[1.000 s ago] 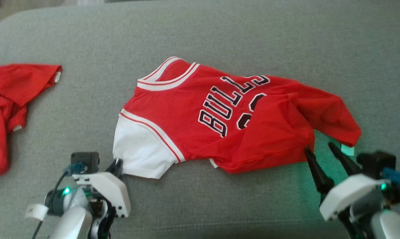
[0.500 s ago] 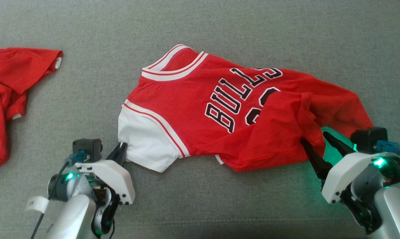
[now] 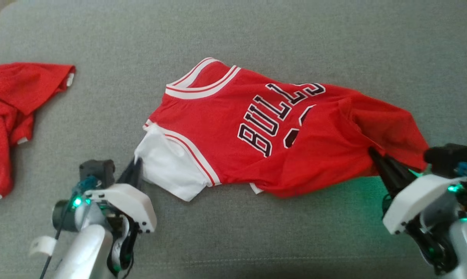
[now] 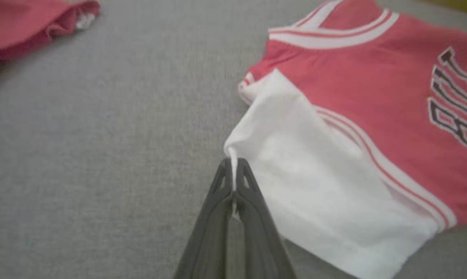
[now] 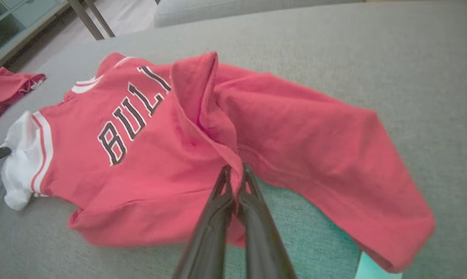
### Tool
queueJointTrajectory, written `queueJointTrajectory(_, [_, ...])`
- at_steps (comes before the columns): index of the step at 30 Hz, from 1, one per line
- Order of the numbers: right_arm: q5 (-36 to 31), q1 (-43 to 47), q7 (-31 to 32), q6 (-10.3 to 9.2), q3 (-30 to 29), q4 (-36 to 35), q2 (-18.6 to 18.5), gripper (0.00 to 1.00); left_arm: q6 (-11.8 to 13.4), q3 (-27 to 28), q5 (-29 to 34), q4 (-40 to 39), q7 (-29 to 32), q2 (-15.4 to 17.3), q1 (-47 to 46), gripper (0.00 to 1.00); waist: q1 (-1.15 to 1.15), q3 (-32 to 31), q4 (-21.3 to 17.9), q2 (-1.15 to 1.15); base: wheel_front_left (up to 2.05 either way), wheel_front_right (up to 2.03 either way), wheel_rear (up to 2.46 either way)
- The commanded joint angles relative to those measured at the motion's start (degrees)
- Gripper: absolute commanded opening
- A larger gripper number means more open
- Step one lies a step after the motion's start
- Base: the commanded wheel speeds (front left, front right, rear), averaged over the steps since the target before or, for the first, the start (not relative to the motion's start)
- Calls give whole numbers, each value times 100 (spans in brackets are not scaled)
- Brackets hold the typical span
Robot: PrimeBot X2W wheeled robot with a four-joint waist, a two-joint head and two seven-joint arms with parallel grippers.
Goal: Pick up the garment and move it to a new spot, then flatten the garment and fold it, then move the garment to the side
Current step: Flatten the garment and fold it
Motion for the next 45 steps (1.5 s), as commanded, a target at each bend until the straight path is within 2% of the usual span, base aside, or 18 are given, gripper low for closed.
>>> queueJointTrajectory(1, [-3, 111, -121, 43, -53, -361, -59, 0, 79, 287, 80, -371, -180, 170, -80, 0, 0, -121, -26, 0, 0, 0, 0])
queueJointTrajectory(7, [-39, 269, -354, 43, -390, -921, 41, 0, 295, 421, 282, -1380, -646, 297, -53, 0, 0, -470, -79, 0, 0, 0, 0])
queueJointTrajectory(8, [-39, 269, -354, 43, -390, -921, 41, 0, 295, 421, 282, -1380, -646, 297, -53, 0, 0, -470, -79, 0, 0, 0, 0])
queueJointTrajectory(14, [-32, 90, -578, 43, -767, -1445, 28, 0, 371, 560, 495, -2496, -1043, 430, -399, 0, 0, -847, -111, 0, 0, 0, 0])
queueJointTrajectory(19, [14, -393, -643, 43, -1133, -1915, 35, 0, 296, 629, 661, -3237, -1121, 549, -1133, 0, 0, -1141, -148, 0, 0, 0, 0])
queueJointTrajectory(24, [135, -1181, -620, 43, -1553, -2198, 119, 0, 148, 603, 738, -3403, -910, 600, -2059, 0, 0, -1390, -209, 0, 0, 0, 0])
queueJointTrajectory(30, [224, -1965, -396, 43, -1812, -2218, 98, 0, -24, 492, 758, -3241, -666, 544, -3026, 0, 0, -1497, -223, 0, 0, 0, 0])
queueJointTrajectory(35, [408, -2374, -231, 43, -1827, -1983, 98, 0, -194, 399, 632, -2704, -629, 419, -3555, 0, 0, -1452, -217, 0, 0, 0, 0])
queueJointTrajectory(40, [677, -2958, -229, 43, -1606, -1258, 140, 0, -388, 356, 376, -1567, -835, 105, -4223, 0, 0, -1148, -247, 0, 0, 0, 0])
queueJointTrajectory(45, [855, -3817, -589, 43, -1180, -79, 185, 0, -578, 364, 292, -76, -1343, -148, -4989, 0, 0, -856, -341, 0, 0, 0, 0])
